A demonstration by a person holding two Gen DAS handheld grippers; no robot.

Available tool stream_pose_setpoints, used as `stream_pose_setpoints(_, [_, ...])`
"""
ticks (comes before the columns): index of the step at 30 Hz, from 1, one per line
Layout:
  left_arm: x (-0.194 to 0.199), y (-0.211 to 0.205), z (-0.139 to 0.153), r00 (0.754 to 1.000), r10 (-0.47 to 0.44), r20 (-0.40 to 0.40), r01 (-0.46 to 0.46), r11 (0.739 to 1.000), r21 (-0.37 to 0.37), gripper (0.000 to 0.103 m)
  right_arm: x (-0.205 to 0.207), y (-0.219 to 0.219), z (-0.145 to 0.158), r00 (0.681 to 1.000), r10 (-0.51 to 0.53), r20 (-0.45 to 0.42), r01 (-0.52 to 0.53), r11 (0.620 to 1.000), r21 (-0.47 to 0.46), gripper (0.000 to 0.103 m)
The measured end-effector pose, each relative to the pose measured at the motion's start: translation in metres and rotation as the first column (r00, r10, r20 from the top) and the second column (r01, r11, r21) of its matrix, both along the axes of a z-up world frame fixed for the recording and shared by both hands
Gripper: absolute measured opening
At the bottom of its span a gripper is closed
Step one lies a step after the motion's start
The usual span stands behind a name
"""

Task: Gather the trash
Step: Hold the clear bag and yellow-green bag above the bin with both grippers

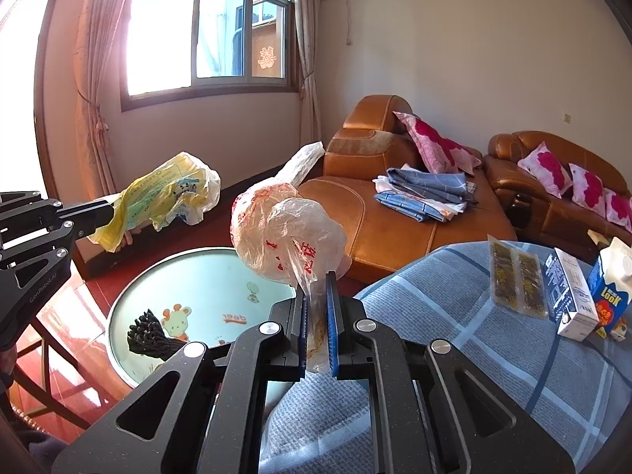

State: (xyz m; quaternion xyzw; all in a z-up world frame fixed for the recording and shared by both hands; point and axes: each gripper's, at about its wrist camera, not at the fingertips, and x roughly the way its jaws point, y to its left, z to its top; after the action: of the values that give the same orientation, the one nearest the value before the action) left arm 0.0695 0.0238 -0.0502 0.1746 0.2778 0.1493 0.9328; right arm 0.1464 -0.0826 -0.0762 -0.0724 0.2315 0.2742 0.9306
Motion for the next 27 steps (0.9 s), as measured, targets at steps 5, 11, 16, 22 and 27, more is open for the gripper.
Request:
stream_pose_setpoints(5, [-0.002, 0.003, -0.001, 1.0, 0.01, -0.002, -0.01, 1.0, 0.004, 0.001, 0.0, 0.005, 0.001, 1.0, 0.014, 0.011, -0.014, 1.0, -0.017, 0.009])
stream_pose_setpoints(11, [-0.005, 0.004, -0.002, 1.0, 0.017, 0.0, -0.017, 1.0, 0.005, 0.001, 0.0, 0.006, 0.0, 1.0, 0.016, 0.015, -0.016, 1.0, -0.023, 0.009])
stream_pose_setpoints(16, [-0.007, 0.003, -0.002, 1.0, 0.022, 0.005, -0.022, 1.0, 0.009, 0.001, -0.003, 0.009, 0.0, 0.999, 0.03, 0.028, -0.03, 0.999, -0.031, 0.009])
stream_pose_setpoints(22, [-0.01, 0.006, -0.001, 0.999, 0.039, 0.012, -0.039, 0.999, 0.015, 0.001, -0.002, 0.014, 0.001, 0.999, 0.038, 0.034, -0.037, 0.999, -0.027, 0.009])
stream_pose_setpoints(27, [-0.009, 0.009, -0.003, 0.998, 0.059, 0.01, -0.059, 0.998, 0.022, 0.001, 0.0, 0.019, 0.0, 0.998, 0.055, 0.036, -0.054, 0.998, -0.036, 0.009])
